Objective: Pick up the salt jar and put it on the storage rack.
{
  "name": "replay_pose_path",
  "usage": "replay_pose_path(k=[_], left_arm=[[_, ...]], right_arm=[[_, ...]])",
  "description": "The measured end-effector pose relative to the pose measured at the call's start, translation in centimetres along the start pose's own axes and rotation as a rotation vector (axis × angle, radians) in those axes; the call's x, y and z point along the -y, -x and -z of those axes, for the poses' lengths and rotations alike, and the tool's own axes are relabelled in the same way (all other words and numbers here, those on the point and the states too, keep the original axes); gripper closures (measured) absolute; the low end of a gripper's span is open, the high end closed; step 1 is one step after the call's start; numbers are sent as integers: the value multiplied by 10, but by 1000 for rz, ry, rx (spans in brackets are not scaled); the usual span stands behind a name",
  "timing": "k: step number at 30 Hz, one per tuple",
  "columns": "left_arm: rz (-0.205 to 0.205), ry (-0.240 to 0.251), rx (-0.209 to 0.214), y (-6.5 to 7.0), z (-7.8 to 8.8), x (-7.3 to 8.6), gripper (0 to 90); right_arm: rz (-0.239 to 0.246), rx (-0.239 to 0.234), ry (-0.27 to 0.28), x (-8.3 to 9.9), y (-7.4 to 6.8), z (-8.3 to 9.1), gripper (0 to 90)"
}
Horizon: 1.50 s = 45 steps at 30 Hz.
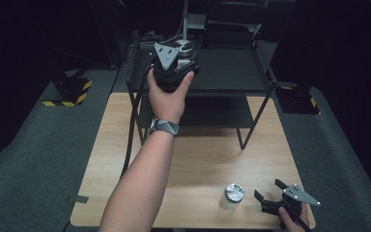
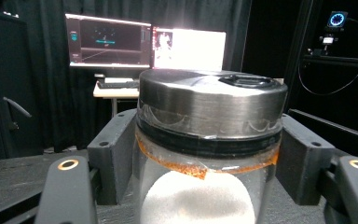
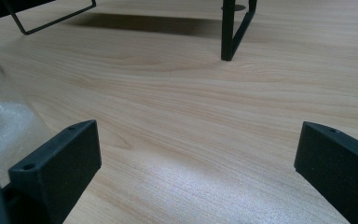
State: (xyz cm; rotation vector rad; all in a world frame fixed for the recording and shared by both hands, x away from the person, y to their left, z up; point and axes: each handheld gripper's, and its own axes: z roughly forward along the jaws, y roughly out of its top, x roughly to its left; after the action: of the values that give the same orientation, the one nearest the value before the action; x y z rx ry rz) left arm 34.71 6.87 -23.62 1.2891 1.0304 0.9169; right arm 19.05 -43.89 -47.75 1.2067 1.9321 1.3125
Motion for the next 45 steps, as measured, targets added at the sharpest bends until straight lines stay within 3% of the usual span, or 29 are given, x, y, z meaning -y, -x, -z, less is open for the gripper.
replay_pose_path(k=[8,16,21,32,45], left_arm=[[-1,-8,1,-4,2,-4,231],[-24,4,26,-7,5,-4,13],[-39,13,46,-7,7,-3,5],[-54,33,42,-3,23,-1,5],[-54,55,66,-13,56,21,5]], right_arm=[[-2,1,-1,0,0,0,1],[-2,2,-1,0,0,0,1],[-1,1,0,0,0,0,1],[-1,1,-2,0,0,0,1],[-2,5,-5,-1,-1,0,1]])
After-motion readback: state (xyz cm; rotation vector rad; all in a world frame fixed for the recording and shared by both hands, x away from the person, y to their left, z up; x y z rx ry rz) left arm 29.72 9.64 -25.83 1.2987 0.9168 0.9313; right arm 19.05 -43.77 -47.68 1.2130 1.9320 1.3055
